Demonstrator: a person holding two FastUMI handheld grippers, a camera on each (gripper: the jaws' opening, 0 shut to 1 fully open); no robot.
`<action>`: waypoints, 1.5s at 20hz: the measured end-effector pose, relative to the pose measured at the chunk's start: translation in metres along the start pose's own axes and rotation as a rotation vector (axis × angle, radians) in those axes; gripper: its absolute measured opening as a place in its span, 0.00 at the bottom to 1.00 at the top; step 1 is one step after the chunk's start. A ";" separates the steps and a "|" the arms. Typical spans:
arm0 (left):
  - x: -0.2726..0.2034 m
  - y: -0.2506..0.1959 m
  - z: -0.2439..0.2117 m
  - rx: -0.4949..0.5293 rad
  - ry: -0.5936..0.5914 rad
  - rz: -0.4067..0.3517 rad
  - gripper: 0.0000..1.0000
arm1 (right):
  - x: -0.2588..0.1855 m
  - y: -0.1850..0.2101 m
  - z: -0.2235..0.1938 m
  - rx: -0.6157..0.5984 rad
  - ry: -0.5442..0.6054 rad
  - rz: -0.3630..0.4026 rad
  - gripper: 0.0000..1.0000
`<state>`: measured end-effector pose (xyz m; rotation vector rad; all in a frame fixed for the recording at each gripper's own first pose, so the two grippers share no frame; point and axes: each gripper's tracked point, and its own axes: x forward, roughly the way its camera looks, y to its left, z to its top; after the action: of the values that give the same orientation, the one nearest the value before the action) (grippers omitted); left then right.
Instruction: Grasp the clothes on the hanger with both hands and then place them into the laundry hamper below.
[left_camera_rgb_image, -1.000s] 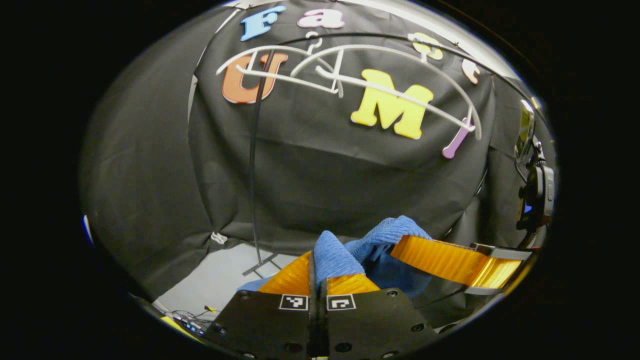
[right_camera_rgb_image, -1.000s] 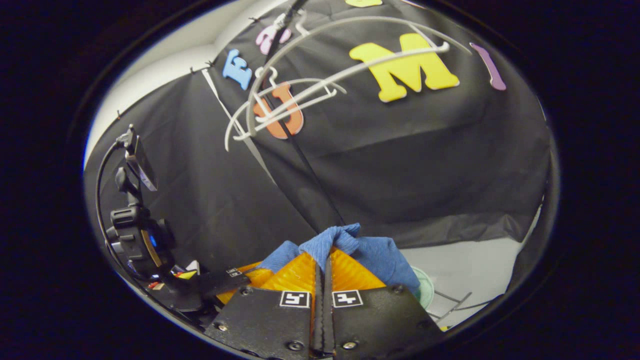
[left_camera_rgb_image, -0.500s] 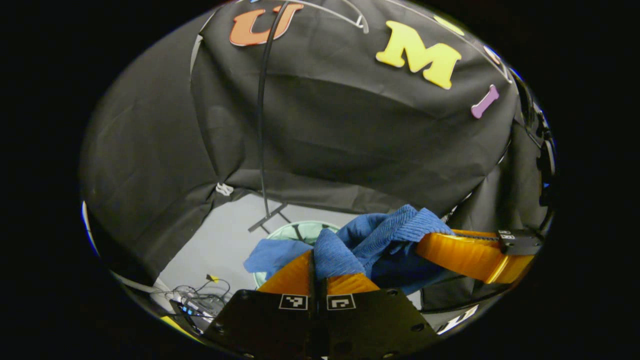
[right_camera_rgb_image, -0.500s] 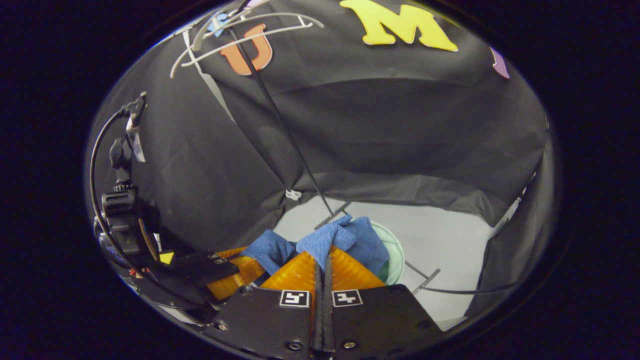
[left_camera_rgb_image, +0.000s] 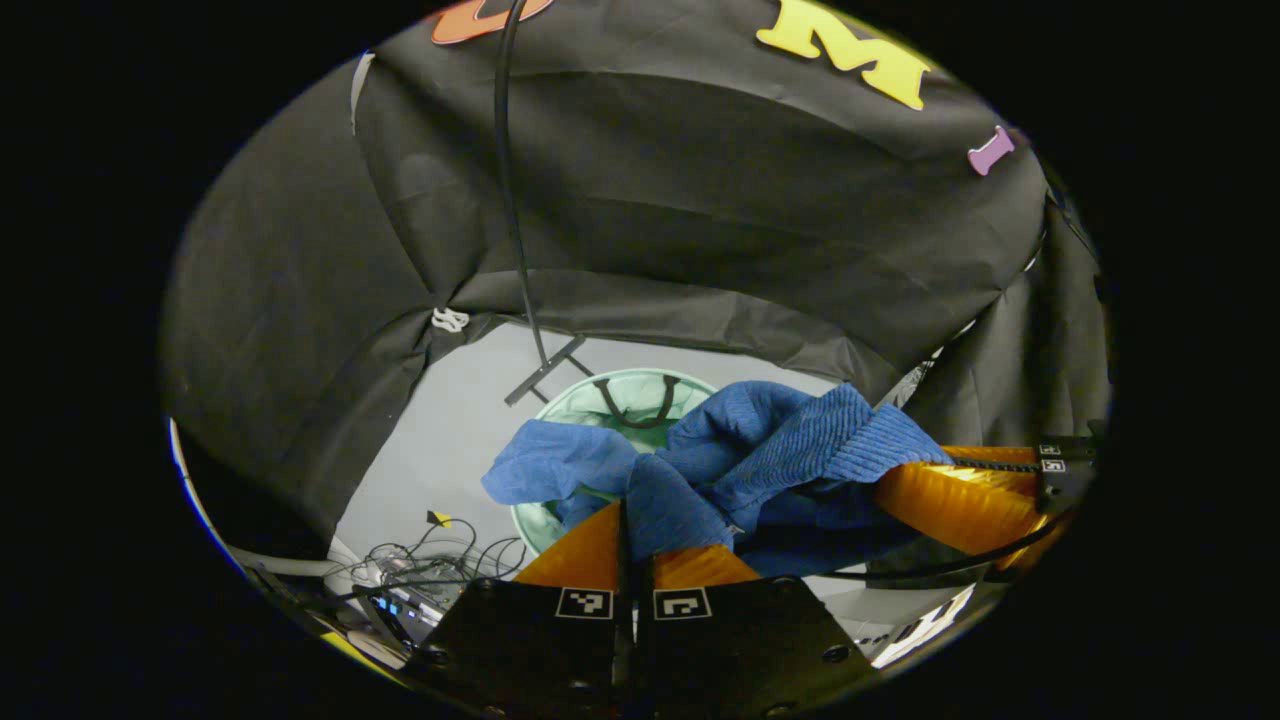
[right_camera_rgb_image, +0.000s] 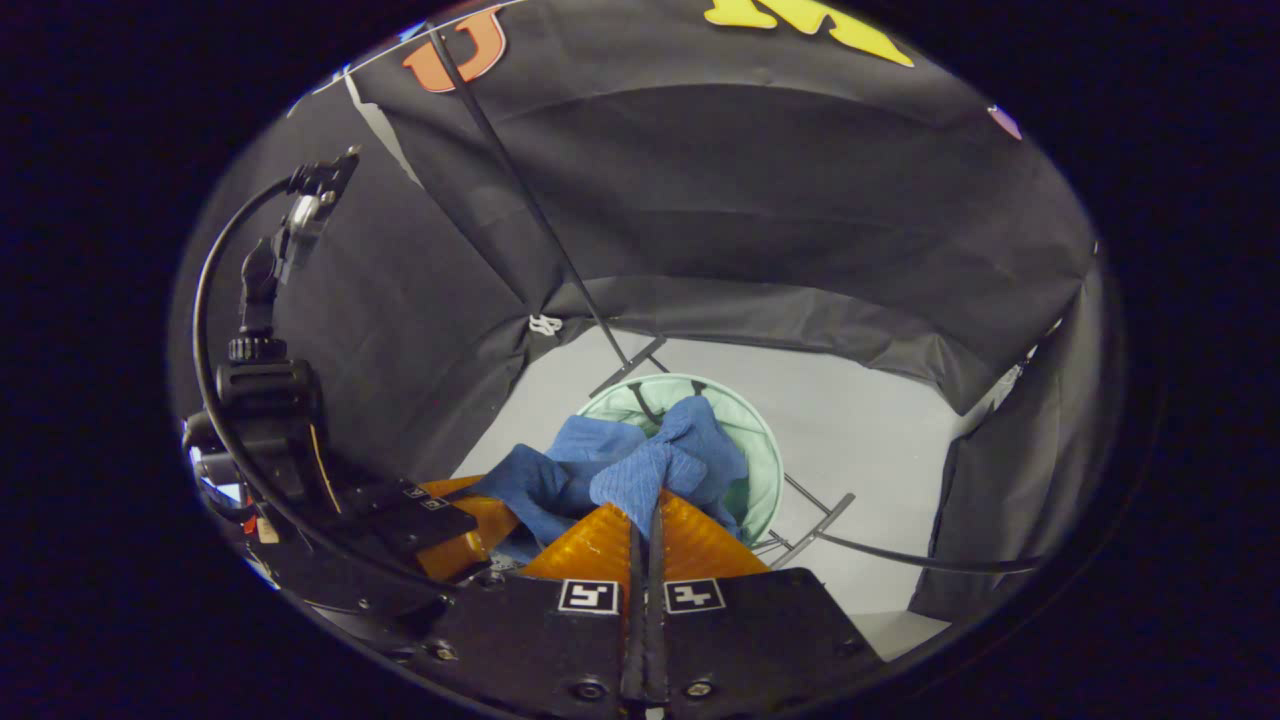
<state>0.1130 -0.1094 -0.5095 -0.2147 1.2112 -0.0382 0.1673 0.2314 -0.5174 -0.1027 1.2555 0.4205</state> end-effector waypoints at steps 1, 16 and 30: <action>0.004 0.003 -0.001 0.001 0.002 0.004 0.01 | 0.001 -0.003 -0.003 0.004 0.005 -0.003 0.04; -0.001 0.005 0.020 0.020 -0.071 0.001 0.97 | -0.001 -0.012 0.008 0.062 -0.068 -0.012 0.83; -0.050 0.023 0.011 0.068 -0.180 0.019 0.97 | -0.052 -0.004 -0.019 0.095 -0.175 -0.057 0.88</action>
<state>0.1034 -0.0780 -0.4638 -0.1442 1.0309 -0.0422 0.1391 0.2093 -0.4750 -0.0207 1.0958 0.3131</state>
